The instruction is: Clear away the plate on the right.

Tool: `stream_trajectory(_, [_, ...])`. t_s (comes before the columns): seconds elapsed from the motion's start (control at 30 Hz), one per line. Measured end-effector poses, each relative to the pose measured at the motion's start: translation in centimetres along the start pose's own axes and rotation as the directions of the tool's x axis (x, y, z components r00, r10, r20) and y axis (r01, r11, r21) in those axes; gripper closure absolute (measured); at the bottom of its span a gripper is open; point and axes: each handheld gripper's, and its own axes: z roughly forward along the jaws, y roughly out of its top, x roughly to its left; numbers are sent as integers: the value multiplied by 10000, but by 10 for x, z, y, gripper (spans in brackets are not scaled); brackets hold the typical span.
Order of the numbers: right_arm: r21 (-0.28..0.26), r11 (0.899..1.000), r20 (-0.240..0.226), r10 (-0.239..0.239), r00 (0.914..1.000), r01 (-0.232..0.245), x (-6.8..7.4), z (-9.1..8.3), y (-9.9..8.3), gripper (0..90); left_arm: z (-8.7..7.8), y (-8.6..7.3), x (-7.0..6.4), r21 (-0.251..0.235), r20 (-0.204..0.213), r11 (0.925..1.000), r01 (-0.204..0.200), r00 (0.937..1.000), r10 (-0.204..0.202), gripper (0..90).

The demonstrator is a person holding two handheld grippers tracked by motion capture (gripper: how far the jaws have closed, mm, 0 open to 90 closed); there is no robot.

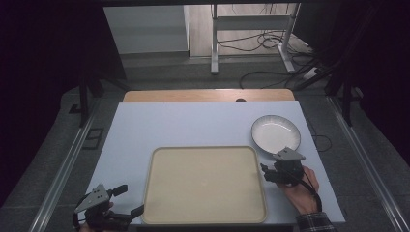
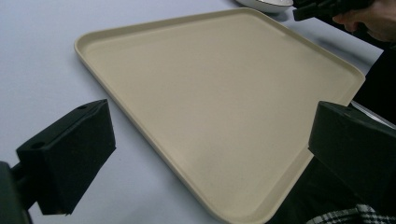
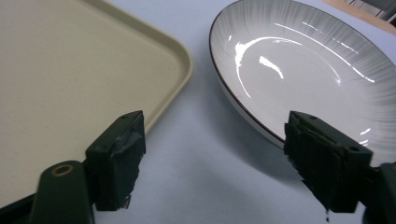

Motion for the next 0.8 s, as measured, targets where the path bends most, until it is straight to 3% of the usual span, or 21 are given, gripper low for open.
stream_trajectory(0.17, [313,9976,480,-628,9969,613,1,4,2,276,0,0,0,29,8,10000,-12,10000,12,4])
stream_trajectory(0.27, [526,9950,517,-871,9949,843,1,5,5,292,0,0,0,50,22,10000,-18,10000,18,4])
stream_trajectory(0.43, [825,9865,831,-1481,9855,1413,2,7,8,312,1,0,0,69,30,10000,-44,10000,44,5])
stream_trajectory(0.5, [888,9818,1000,-1762,9793,1676,2,9,8,325,1,0,0,72,28,10000,-42,10000,42,5])
stream_trajectory(0.6, [1036,9707,1377,-2300,9634,2170,2,11,7,348,1,0,0,72,33,10000,-27,10000,27,5])
stream_trajectory(0.8, [1469,9503,1831,-2990,9365,2746,1,17,5,380,1,0,0,97,37,9999,-47,10000,47,5])
